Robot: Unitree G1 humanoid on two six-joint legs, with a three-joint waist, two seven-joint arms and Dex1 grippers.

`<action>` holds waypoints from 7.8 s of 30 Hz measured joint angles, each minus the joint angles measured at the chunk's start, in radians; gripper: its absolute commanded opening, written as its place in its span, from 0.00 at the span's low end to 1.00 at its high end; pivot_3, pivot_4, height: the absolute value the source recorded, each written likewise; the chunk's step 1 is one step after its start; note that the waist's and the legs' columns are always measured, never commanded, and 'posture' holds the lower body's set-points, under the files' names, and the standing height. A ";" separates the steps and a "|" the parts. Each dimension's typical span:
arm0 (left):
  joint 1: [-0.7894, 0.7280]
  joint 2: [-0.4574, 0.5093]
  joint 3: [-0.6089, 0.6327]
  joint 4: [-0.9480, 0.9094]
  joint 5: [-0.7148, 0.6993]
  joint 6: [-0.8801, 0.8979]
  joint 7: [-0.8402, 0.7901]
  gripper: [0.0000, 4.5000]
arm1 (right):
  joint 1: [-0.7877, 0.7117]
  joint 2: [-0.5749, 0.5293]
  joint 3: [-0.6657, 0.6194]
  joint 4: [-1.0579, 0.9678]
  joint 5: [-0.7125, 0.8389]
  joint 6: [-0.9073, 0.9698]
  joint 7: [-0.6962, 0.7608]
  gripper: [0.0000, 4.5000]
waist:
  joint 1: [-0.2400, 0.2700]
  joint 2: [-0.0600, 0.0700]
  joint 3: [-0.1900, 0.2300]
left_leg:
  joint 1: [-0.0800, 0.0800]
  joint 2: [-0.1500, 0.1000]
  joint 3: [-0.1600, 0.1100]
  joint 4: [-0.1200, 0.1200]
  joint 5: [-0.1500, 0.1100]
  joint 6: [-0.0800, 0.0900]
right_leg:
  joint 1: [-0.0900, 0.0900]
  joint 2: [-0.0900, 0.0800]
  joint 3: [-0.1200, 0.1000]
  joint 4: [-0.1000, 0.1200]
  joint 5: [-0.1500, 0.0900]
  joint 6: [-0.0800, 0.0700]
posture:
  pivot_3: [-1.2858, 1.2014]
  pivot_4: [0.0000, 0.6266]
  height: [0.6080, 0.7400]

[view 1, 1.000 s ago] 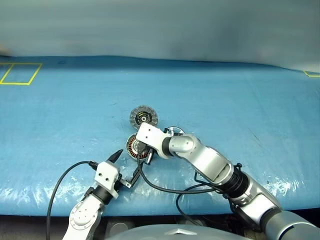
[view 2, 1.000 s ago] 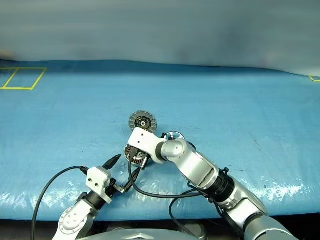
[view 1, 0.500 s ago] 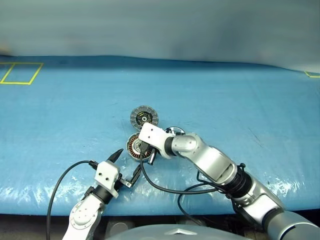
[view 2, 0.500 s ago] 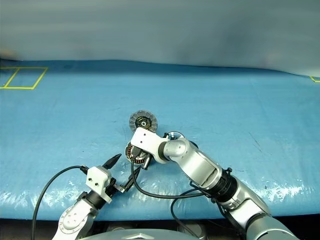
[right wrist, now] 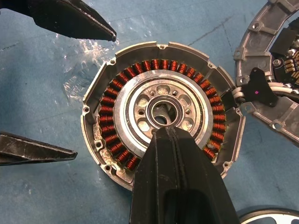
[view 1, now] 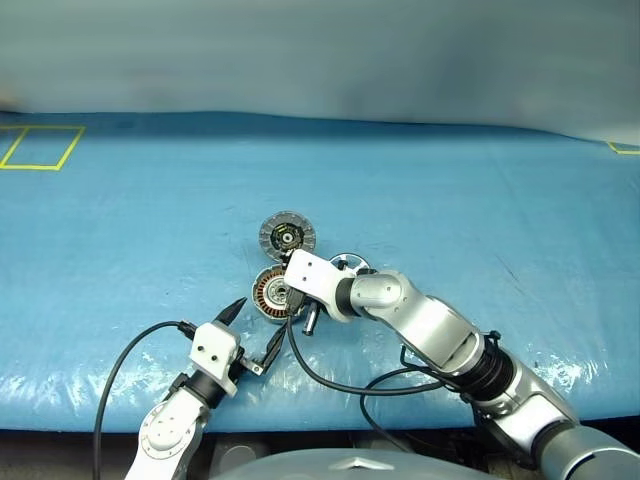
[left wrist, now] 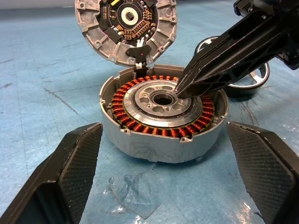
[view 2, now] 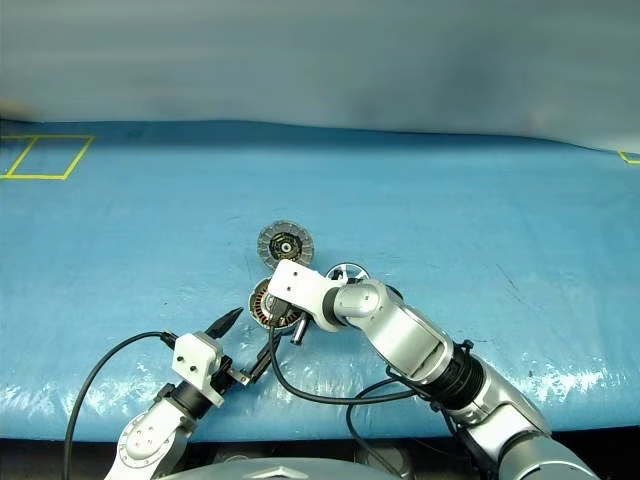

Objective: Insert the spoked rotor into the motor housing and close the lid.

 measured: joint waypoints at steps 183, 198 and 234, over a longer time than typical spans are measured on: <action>-0.007 0.000 -0.008 0.036 0.018 -0.056 0.001 1.00 | -0.313 0.131 -0.379 0.853 0.076 -0.500 0.143 0.01 | -0.009 0.003 0.002 | 0.000 -0.001 0.000 -0.001 0.000 0.000 | 0.000 0.000 0.000 0.000 0.002 -0.002 | 0.52 0.24 1.00; 0.034 -0.010 -0.009 -0.011 0.027 -0.028 0.045 1.00 | -0.242 0.175 -0.472 0.750 0.417 -0.101 0.580 0.01 | -0.011 0.005 0.003 | 0.000 0.000 0.000 -0.001 0.000 0.000 | 0.000 0.000 0.000 0.001 0.002 -0.003 | 0.52 0.24 1.00; -0.004 0.018 -0.009 -0.038 0.016 0.028 -0.005 1.00 | 0.251 0.141 -0.123 0.053 0.060 -0.363 -0.074 0.99 | -0.005 0.003 0.002 | 0.000 0.000 0.000 0.001 0.001 -0.001 | 0.000 0.001 0.001 0.001 -0.001 0.002 | 0.52 0.24 1.00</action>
